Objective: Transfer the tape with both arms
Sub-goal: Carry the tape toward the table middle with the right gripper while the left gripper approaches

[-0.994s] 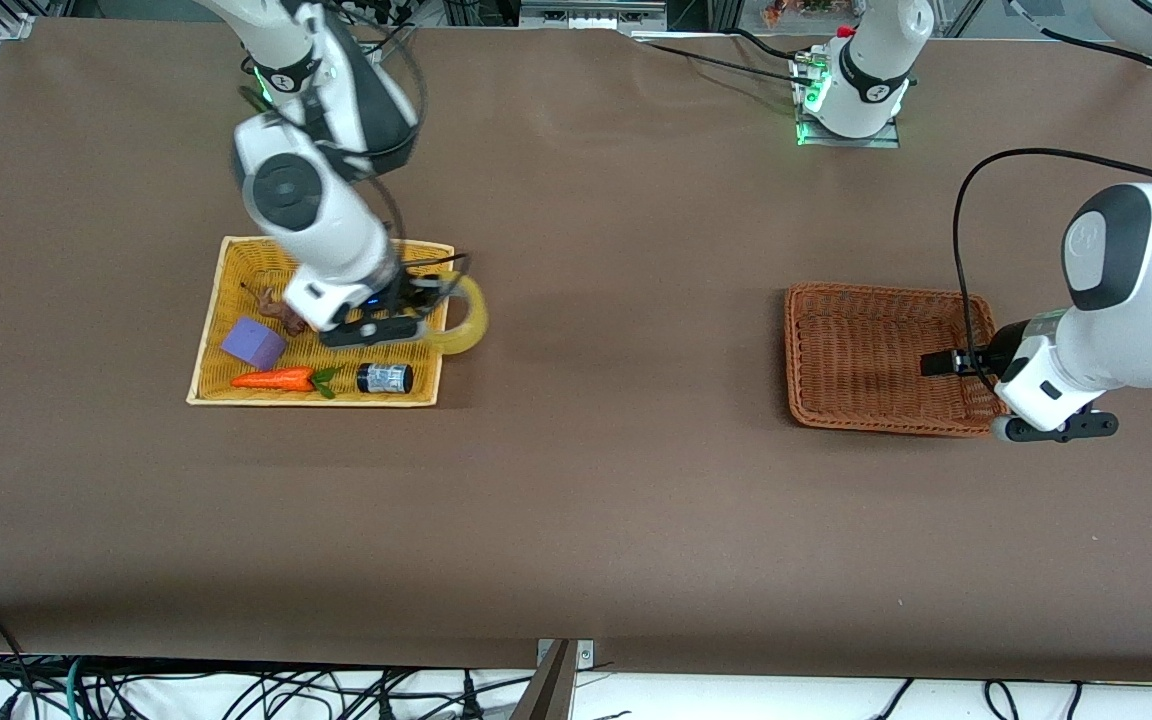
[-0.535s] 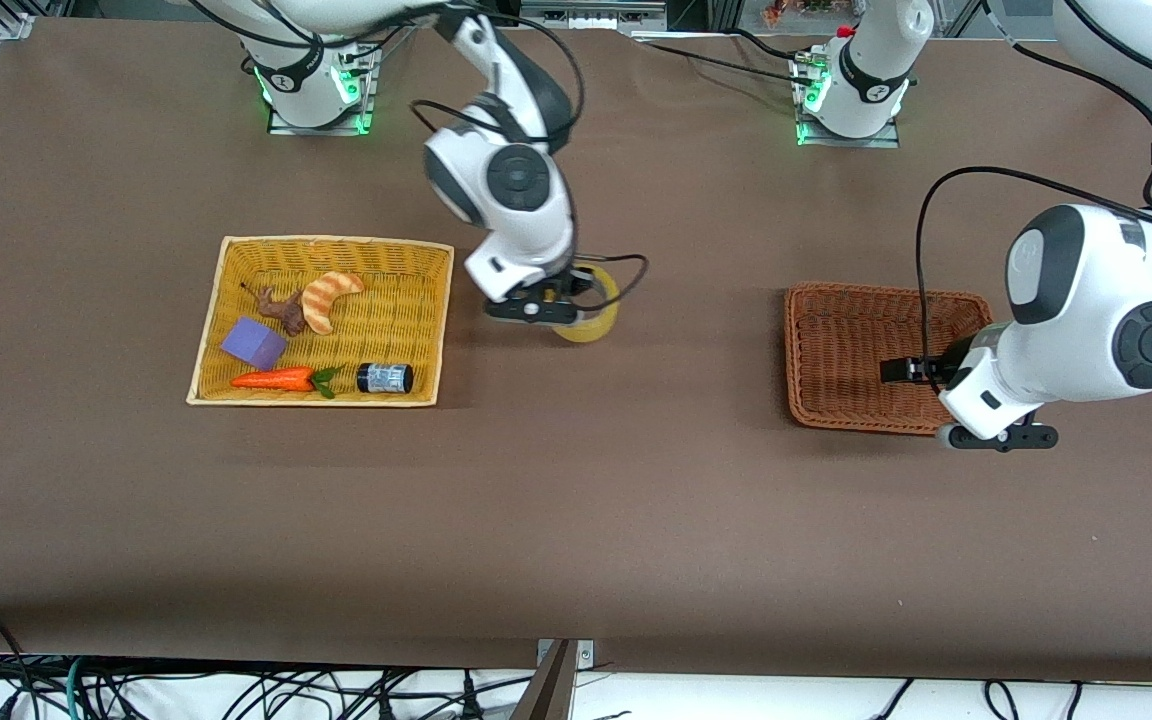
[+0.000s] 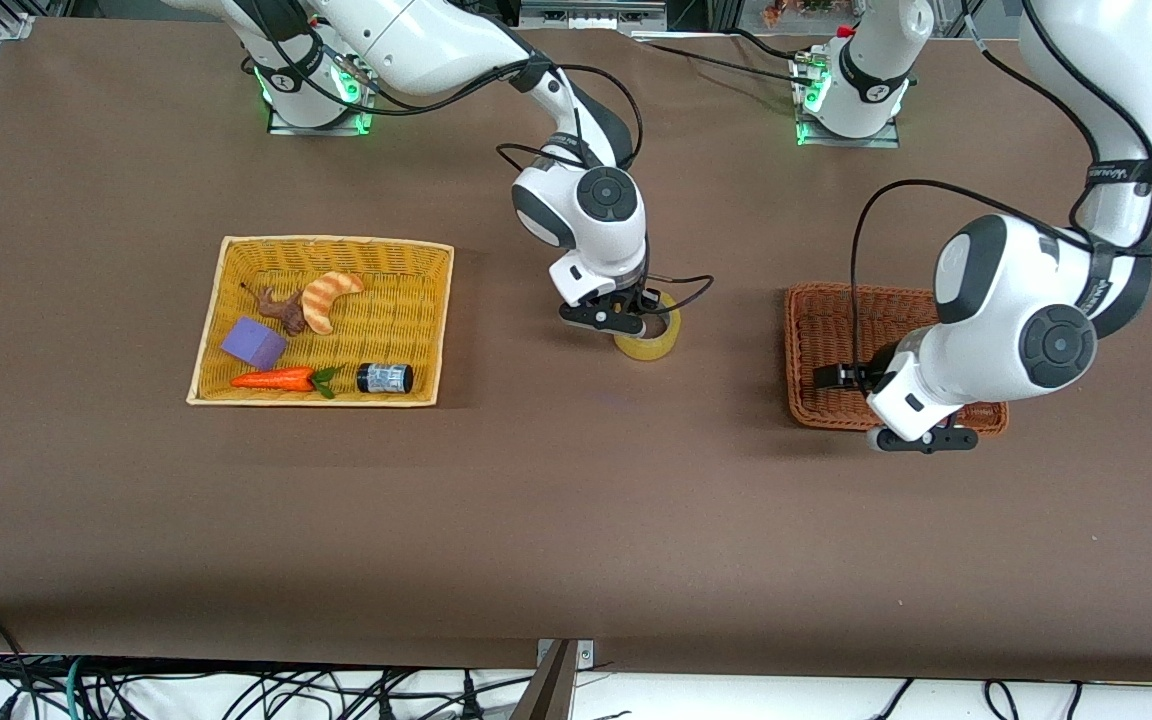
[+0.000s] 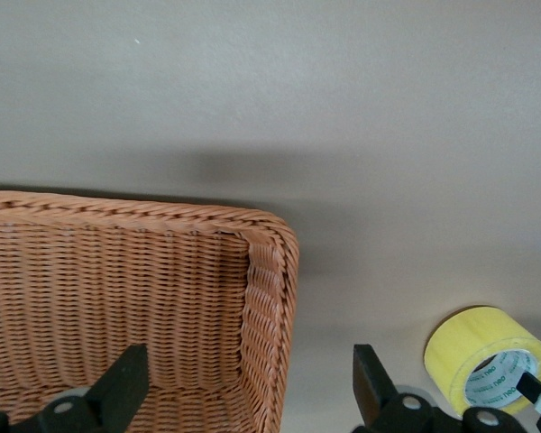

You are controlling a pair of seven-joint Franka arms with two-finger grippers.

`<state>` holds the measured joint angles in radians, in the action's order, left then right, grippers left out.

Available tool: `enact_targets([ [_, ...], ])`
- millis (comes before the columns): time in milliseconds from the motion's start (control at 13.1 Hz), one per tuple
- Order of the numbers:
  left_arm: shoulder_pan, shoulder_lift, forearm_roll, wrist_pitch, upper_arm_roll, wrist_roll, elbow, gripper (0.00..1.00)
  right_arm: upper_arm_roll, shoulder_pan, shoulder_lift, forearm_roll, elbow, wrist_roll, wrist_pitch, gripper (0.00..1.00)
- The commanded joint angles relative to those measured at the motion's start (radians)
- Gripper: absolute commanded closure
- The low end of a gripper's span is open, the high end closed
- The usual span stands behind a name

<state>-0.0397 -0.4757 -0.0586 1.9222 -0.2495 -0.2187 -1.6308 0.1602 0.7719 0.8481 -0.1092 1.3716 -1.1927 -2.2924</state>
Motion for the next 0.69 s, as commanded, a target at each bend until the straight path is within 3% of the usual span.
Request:
enact_targets([
  [0,-0.022,0.015,-0.006,0.026,-0.049,-0.059,-0.047,0.0,0.004,-0.005,0.014,-0.01,-0.023,-0.022,-0.007,0.31],
  [76,-0.022,0.016,0.035,0.029,-0.083,-0.118,-0.05,0.0,0.004,-0.009,0.005,-0.006,-0.026,-0.016,0.001,0.0],
  [306,-0.025,0.011,0.21,0.067,-0.227,-0.356,-0.101,0.0,-0.001,-0.055,-0.085,0.002,-0.025,0.005,0.106,0.0],
  [612,-0.028,0.014,0.213,0.309,-0.318,-0.484,-0.272,0.0,-0.001,-0.201,-0.318,0.063,0.099,0.328,0.244,0.0],
])
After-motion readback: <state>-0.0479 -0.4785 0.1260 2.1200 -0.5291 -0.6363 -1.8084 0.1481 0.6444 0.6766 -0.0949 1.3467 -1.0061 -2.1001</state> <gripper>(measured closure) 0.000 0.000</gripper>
